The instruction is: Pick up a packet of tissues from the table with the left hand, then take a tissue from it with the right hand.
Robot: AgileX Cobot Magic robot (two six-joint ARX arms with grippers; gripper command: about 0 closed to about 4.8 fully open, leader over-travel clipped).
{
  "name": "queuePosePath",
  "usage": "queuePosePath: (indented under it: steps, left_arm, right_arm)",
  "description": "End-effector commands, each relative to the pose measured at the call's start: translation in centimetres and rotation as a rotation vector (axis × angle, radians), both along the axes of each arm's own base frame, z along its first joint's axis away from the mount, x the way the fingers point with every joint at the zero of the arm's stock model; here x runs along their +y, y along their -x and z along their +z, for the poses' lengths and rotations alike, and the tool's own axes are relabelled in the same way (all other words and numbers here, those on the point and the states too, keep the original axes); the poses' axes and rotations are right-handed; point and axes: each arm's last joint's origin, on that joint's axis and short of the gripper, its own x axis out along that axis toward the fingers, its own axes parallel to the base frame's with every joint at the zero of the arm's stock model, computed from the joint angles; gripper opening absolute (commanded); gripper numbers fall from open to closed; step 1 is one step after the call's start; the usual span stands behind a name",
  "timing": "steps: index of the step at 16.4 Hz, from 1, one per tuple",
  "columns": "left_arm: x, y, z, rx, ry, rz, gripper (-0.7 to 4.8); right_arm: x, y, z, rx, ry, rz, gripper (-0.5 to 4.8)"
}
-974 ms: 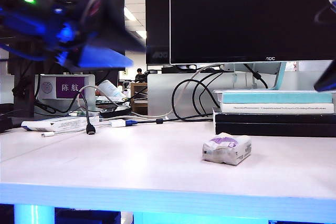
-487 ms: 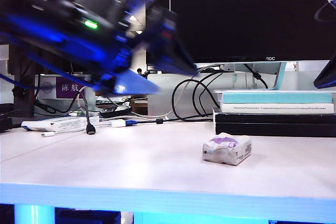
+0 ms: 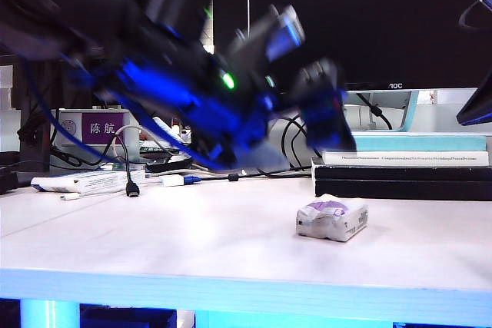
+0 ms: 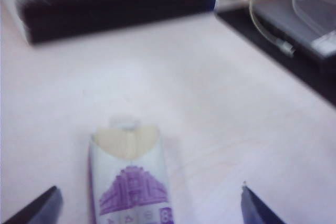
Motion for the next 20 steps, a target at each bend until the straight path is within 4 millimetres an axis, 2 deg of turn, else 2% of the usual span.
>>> queuePosePath:
  steps: [1,7,12,20]
  left_arm:
    - [-0.8,-0.8,-0.6,0.060,-0.017,0.024,4.79]
    - [-3.0,-2.0,-0.1,0.128,-0.136,0.045,4.79]
    - [-3.3,-2.0,-2.1,0.159,-0.202,0.079,4.79]
    - [-4.6,-2.0,-3.8,0.171,-0.226,0.059,4.79]
  right_arm:
    - [0.0,-0.1,0.3,-0.038,0.022,0.013,-0.05]
    - [-0.1,-0.1,0.3,-0.038,0.031,-0.003,-0.04]
    - [0.0,-0.1,0.3,-0.040,0.031,-0.001,-0.05]
    - [0.0,-0.1,0.3,-0.041,0.031,-0.002,-0.04]
